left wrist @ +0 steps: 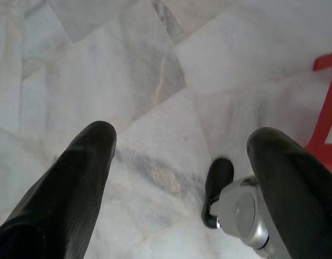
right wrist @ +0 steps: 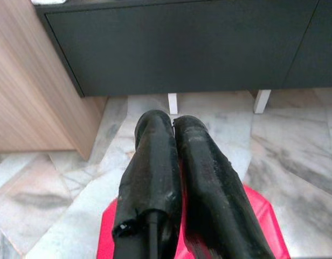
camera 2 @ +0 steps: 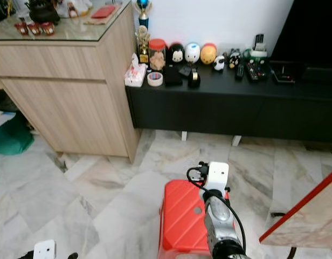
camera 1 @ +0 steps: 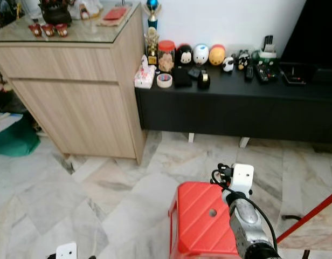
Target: Hang keys on a hook
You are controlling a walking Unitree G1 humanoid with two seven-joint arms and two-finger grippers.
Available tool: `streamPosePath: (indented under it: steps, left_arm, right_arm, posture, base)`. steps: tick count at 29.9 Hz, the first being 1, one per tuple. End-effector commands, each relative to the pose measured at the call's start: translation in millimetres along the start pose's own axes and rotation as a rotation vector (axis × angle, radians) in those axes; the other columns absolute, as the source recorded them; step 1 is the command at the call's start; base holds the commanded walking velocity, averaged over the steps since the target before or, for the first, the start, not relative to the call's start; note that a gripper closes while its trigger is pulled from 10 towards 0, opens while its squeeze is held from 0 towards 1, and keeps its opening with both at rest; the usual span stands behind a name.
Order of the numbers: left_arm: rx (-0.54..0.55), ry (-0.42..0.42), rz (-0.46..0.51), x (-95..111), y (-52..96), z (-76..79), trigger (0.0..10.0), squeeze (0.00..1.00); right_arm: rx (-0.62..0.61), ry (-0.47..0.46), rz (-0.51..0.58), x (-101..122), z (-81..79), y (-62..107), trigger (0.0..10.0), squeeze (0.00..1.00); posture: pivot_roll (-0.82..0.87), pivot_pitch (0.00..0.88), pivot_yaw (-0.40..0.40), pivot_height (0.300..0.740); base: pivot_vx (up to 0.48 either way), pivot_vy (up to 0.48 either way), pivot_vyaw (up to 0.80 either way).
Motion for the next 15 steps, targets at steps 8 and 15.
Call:
streamPosePath:
  steps: [8, 15]
  left_arm:
    - [0.0, 0.004, -0.037, -10.6, 3.2, -0.4, 10.0, 0.0]
    - [0.0, 0.003, -0.049, -12.8, 3.7, -1.2, 10.0, 0.0]
  right_arm:
    - [-0.006, -0.009, -0.007, -0.6, -2.0, -0.4, 10.0, 0.0]
    - [-0.015, -0.006, -0.014, -1.3, -1.4, -0.5, 10.0, 0.0]
  posture:
    - [0.05, 0.05, 0.004, 0.74]
    - [0.05, 0.052, 0.006, 0.74]
  base:
    - [-0.306, 0.0, 0.0]
    - [-0.309, 0.0, 0.0]
Point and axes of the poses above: a point about 5 cm out from each wrist's last joint towards the gripper, its own y axis pointing back from the gripper into the wrist, its own x axis along the axis of the wrist's last joint, z = x × y, the point moved 1 cm from there along -y, pointing out of the wrist towards the gripper, and after that the axes turned 8 degrees about -y, right-handed, at the moved point
